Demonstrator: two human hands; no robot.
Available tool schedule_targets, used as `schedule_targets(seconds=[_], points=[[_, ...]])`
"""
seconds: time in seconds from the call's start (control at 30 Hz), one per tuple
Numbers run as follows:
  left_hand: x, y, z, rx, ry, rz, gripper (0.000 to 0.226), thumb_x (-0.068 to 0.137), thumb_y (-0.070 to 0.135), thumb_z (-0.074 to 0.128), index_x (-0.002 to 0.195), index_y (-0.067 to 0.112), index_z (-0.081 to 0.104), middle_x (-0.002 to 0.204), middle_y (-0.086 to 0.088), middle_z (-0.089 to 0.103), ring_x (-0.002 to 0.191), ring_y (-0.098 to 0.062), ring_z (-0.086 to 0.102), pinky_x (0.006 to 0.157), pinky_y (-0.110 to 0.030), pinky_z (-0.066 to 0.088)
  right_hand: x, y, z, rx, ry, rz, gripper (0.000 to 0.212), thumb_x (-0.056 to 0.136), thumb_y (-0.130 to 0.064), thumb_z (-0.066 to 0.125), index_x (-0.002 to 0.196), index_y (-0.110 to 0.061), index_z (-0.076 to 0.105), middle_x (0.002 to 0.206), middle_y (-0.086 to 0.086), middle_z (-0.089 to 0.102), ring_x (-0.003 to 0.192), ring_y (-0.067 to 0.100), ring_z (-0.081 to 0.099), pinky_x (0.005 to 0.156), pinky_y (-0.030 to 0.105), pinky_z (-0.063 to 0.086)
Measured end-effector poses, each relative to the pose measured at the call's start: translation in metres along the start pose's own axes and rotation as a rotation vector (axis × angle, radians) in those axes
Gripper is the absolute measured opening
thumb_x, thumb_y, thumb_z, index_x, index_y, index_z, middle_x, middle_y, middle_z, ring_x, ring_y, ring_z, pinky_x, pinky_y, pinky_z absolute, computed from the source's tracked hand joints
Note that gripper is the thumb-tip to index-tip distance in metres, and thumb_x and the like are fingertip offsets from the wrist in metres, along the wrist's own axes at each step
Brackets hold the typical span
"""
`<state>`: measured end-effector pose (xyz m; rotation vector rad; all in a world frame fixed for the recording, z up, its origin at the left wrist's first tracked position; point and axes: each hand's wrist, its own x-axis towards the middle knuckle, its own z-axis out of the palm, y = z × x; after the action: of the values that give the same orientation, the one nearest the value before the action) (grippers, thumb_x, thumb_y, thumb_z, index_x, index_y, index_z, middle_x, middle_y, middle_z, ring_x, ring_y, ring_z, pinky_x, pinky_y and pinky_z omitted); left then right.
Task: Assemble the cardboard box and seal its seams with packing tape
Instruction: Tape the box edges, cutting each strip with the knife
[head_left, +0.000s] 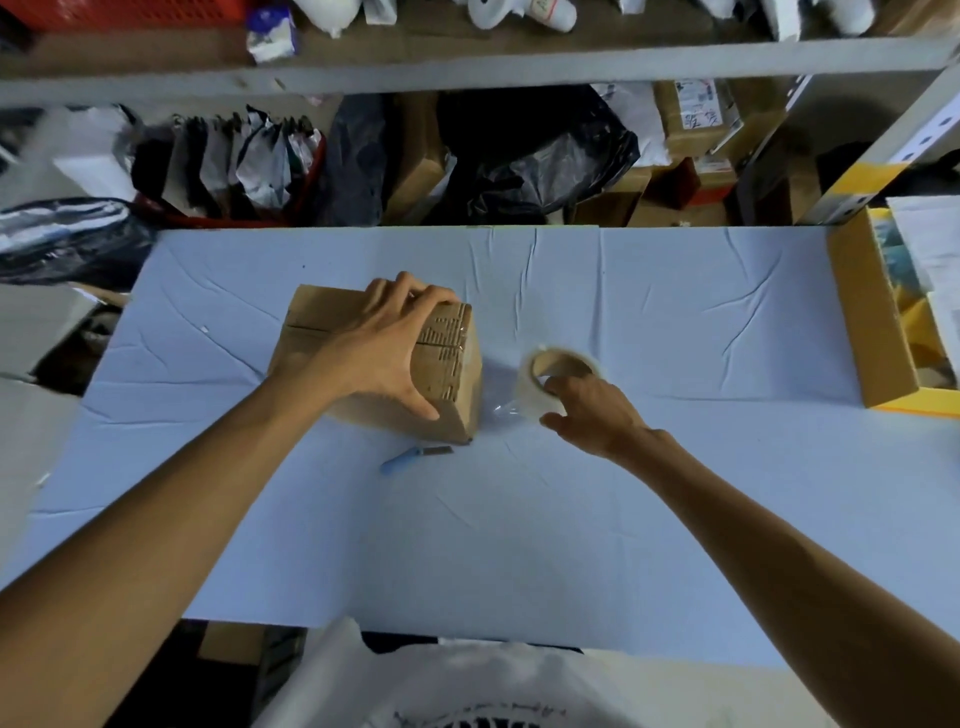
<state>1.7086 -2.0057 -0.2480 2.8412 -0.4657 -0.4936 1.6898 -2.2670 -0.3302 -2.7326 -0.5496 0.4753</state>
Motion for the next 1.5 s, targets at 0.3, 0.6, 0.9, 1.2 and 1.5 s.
schedule_targets(seconds=[0.3,0.6,0.9,1.2,1.5], points=[[-0.005,-0.008,0.001,0.163,-0.053,-0.103,0.121,0.041,0.081,0.070,0.133,0.026,0.014,0.122,0.000,0.019,0.108,-0.023,0.022,0.093,-0.046,0.034,0.005,-0.042,-0.042,0.208,0.049,0.142,0.026,0.083,-0.024,0.062,0.100,-0.005,0.059,0.100,0.009,0.064,0.092,0.031,0.059,0.077,0.041,0.052],[-0.003,-0.003,0.002,0.140,0.010,-0.203,0.134,0.038,0.084,0.063,0.141,0.013,0.017,0.127,-0.008,0.020,0.108,-0.027,0.022,0.094,-0.052,0.034,0.010,-0.063,-0.076,0.654,0.099,0.313,0.024,0.069,-0.029,0.060,0.059,-0.018,0.042,0.057,-0.004,0.039,0.053,0.014,0.034,0.051,0.027,0.026],[0.016,0.016,-0.037,-0.519,0.140,0.125,0.084,0.070,0.067,0.063,0.138,0.022,0.042,0.138,0.011,0.040,0.127,0.000,0.037,0.099,-0.007,0.032,0.003,-0.058,-0.096,0.960,0.152,0.321,0.038,0.067,-0.027,0.063,0.079,0.007,0.052,0.068,0.024,0.043,0.060,0.035,0.042,0.058,0.039,0.026],[0.051,0.016,-0.046,-0.872,-0.079,0.060,0.017,0.075,0.037,0.066,0.084,0.023,0.064,0.080,0.009,0.068,0.078,-0.008,0.066,0.069,-0.013,0.050,0.012,-0.067,-0.105,0.919,0.140,0.301,0.033,0.070,-0.030,0.062,0.074,0.002,0.052,0.061,0.011,0.041,0.056,0.027,0.038,0.054,0.037,0.027],[0.064,-0.004,-0.050,-0.683,-0.036,-0.034,0.008,0.075,0.020,0.078,0.074,0.024,0.071,0.070,0.013,0.071,0.065,-0.002,0.067,0.062,-0.014,0.051,0.011,-0.078,-0.102,0.750,0.107,0.377,0.035,0.069,-0.051,0.072,0.080,-0.019,0.065,0.065,-0.001,0.063,0.051,0.010,0.051,0.041,0.016,0.035]])
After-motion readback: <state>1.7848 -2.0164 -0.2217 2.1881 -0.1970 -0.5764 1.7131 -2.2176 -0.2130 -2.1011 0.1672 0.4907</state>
